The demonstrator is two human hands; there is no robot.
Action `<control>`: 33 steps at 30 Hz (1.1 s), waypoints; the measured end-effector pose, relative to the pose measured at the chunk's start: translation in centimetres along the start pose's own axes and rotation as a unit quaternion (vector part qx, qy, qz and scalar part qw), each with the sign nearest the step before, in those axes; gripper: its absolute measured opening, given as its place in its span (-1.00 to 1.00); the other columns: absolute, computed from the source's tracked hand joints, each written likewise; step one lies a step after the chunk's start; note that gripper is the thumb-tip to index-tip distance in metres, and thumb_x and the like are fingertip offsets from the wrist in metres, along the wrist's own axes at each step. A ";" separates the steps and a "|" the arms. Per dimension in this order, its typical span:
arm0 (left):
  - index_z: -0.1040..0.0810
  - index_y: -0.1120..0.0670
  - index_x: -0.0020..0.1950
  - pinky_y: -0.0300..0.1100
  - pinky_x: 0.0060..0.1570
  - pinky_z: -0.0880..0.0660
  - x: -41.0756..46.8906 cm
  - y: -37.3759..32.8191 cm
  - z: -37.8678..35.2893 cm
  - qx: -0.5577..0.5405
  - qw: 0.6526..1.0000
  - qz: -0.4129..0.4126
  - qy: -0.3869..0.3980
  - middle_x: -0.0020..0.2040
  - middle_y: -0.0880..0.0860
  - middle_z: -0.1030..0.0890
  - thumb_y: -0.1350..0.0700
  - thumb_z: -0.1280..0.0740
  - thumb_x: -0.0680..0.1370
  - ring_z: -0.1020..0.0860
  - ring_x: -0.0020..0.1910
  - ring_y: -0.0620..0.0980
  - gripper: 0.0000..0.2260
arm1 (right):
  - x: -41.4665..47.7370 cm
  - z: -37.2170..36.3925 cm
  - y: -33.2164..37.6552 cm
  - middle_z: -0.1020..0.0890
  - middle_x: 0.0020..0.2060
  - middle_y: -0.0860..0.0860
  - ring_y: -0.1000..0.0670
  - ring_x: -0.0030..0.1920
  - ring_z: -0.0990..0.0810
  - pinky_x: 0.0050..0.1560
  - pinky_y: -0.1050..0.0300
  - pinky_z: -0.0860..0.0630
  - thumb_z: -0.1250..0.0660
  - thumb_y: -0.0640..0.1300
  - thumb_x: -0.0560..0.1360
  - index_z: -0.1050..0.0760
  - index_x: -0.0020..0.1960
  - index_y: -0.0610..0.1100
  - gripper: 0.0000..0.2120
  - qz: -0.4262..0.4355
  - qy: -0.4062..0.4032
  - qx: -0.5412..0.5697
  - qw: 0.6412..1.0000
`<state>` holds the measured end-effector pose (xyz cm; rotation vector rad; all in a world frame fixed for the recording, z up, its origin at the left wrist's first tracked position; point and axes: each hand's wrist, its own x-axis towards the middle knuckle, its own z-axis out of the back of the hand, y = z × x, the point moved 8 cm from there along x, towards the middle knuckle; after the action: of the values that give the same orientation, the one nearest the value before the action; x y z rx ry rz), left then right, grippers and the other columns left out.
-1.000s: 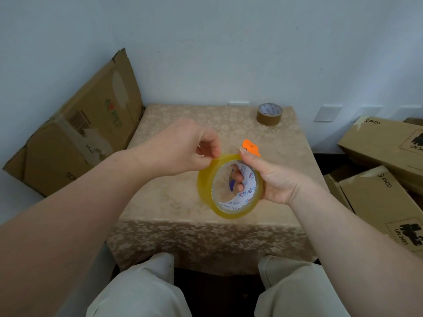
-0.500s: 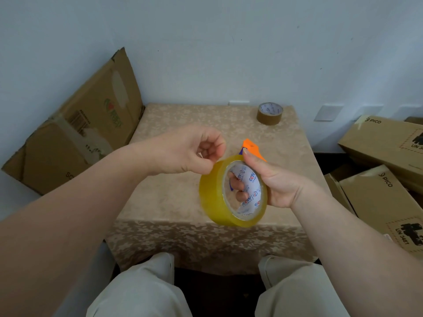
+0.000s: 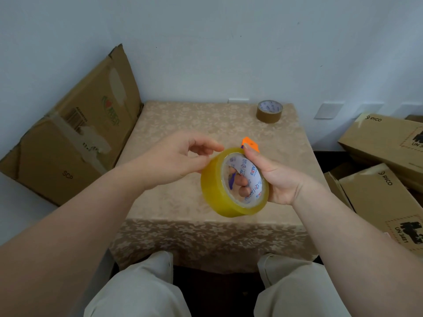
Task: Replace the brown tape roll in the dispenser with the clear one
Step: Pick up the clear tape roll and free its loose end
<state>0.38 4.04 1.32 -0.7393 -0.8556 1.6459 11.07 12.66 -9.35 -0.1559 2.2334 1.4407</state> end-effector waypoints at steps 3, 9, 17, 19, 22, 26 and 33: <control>-0.67 0.02 0.02 -0.14 0.09 -0.52 0.2 -1.0 0.7 0.139 0.987 -0.050 -0.058 0.04 -0.08 -0.62 0.19 -0.39 0.47 -0.57 -0.07 -0.22 -0.83 | 0.0 0.5 0.0 -0.43 -0.40 -0.02 -0.01 -0.41 -0.43 -0.32 0.06 -0.45 -0.31 0.44 0.24 -0.50 -0.06 -0.13 -0.36 -0.002 -0.008 0.002 1.000; -0.65 0.08 -0.06 -0.24 -0.13 -0.46 0.4 -1.9 -0.2 0.276 0.950 -0.118 -0.082 -0.16 -0.01 -0.66 0.15 -0.34 0.50 -0.53 -0.19 -0.13 -0.90 | 0.1 0.6 -0.3 -0.43 -0.42 -0.02 -0.01 -0.43 -0.44 -0.35 0.08 -0.47 -0.38 0.45 0.14 -0.53 -0.13 -0.10 -0.36 -0.010 -0.009 -0.012 1.000; -0.43 -0.04 -0.10 -0.24 -0.17 -0.45 1.0 -0.5 -1.3 0.228 0.969 -0.082 -0.037 -0.17 -0.15 -0.49 0.17 -0.20 0.55 -0.51 -0.13 -0.11 -0.89 | 0.2 1.0 -0.9 -0.45 -0.40 -0.02 -0.01 -0.42 -0.46 -0.34 0.02 -0.48 -0.34 0.43 0.24 -0.52 -0.07 -0.10 -0.39 -0.013 -0.002 0.014 1.000; -0.50 -0.06 -0.07 -0.33 -0.12 -0.53 1.0 -0.6 -0.8 0.159 0.984 -0.074 -0.028 -0.13 -0.18 -0.56 0.24 -0.30 0.51 -0.56 -0.09 -0.20 -0.82 | 0.0 1.1 -0.7 -0.43 -0.40 -0.01 -0.01 -0.42 -0.46 -0.34 0.02 -0.48 -0.34 0.43 0.24 -0.54 -0.10 -0.08 -0.42 -0.008 0.002 0.010 1.000; -0.56 -0.08 -0.13 -0.37 -0.12 -0.55 1.1 -1.1 -0.3 0.115 0.991 -0.070 -0.013 -0.15 -0.10 -0.64 0.26 -0.40 0.43 -0.59 -0.16 -0.28 -0.79 | -0.2 0.9 -0.4 -0.42 -0.41 -0.02 0.00 -0.43 -0.44 -0.35 0.11 -0.46 -0.37 0.42 0.20 -0.54 -0.12 -0.09 -0.41 -0.008 0.010 0.002 1.000; -0.59 -0.01 -0.16 -0.27 -0.15 -0.58 1.4 -1.1 -0.2 0.093 0.994 -0.050 0.034 -0.23 -0.02 -0.66 0.28 -0.43 0.38 -0.58 -0.30 -0.24 -0.81 | -0.3 0.4 -0.2 -0.41 -0.43 -0.05 -0.02 -0.45 -0.42 -0.38 0.17 -0.46 -0.41 0.38 0.16 -0.54 -0.16 -0.15 -0.40 -0.005 0.022 -0.009 1.000; -0.51 0.05 -0.22 -0.33 -0.33 -0.43 1.4 -1.0 -2.1 0.009 0.993 -0.032 0.113 -0.31 0.01 -0.52 0.41 -0.36 0.34 -0.45 -0.35 -0.15 -0.75 | -0.5 -0.2 -0.2 -0.40 -0.43 -0.06 -0.02 -0.46 -0.42 -0.38 0.18 -0.44 -0.31 0.34 0.31 -0.53 -0.10 -0.20 -0.42 -0.007 0.049 -0.021 0.999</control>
<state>2.30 5.86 0.98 -0.8574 -0.6946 1.4792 11.54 12.33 -9.23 -0.2603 2.2755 1.5034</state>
